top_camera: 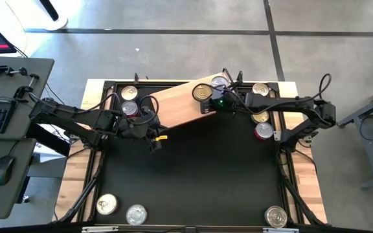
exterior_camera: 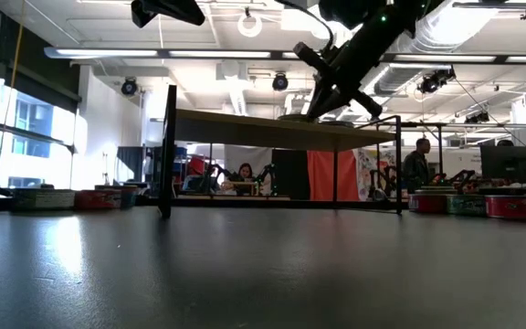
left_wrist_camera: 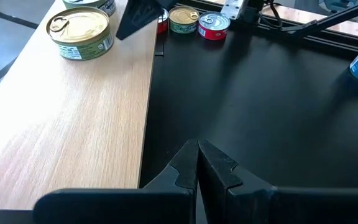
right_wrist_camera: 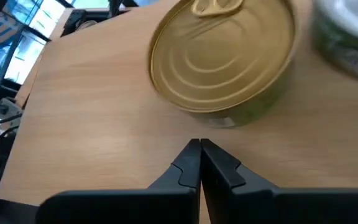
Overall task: Stack canned seafood by type on shelf
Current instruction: Put the bottom gold and green tuna can on the shelf
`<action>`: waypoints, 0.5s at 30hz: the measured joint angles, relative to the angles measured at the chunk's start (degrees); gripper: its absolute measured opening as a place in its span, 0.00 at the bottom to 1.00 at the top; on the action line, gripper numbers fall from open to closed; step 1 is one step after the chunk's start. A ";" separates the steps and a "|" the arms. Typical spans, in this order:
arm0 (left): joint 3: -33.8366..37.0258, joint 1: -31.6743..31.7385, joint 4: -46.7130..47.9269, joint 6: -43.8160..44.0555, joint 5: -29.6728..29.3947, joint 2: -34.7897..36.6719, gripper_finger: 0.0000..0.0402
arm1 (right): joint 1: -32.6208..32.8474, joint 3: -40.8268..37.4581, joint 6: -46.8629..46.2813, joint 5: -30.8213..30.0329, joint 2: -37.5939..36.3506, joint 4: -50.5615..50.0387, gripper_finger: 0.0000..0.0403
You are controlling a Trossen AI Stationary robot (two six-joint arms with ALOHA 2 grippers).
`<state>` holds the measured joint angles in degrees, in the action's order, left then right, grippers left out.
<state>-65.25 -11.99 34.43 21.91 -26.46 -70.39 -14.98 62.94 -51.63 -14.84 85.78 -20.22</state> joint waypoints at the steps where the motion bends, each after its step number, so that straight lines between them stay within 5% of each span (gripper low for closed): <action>1: 0.00 0.00 -0.01 0.00 0.00 0.00 0.00 | 0.11 0.00 -0.29 -0.10 0.33 -0.06 0.00; 15: 0.00 0.00 0.00 0.00 0.07 0.00 0.00 | -1.04 0.00 -0.90 -5.24 1.24 1.92 0.00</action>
<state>-65.25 -11.99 34.44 21.91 -26.39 -70.39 -16.02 62.94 -52.53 -20.09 87.02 -18.31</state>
